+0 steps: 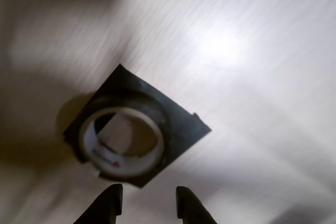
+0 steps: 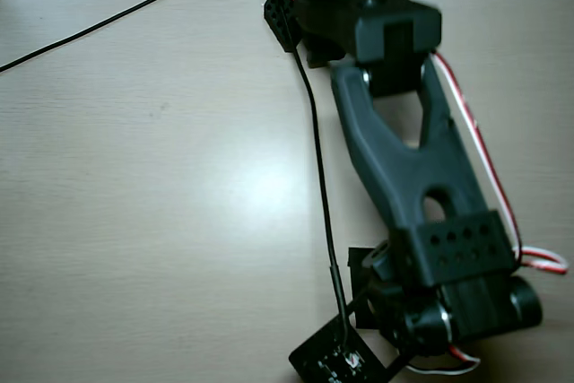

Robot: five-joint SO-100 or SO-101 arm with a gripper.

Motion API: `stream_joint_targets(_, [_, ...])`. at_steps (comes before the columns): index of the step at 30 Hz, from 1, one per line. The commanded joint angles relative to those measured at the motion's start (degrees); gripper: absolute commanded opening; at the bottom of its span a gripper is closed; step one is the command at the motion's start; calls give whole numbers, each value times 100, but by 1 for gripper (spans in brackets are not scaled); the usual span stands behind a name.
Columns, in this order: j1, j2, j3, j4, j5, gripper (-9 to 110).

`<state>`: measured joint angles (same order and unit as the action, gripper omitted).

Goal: Grasp a tape and put it in the target area.

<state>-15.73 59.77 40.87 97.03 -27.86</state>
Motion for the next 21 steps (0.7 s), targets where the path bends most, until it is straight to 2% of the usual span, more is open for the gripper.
stream_joint_targets(1, [202, 949, 316, 18, -62, 12])
stream_joint_targets(5, [826, 1679, 756, 9, 97, 11])
stream_joint_targets(9, [1854, 2074, 809, -97, 615, 11])
stream_joint_targets(14, [2927, 2294, 791, -229, 756, 11])
stream_joint_targets(21, [3375, 3067, 1661, -466, 466, 12])
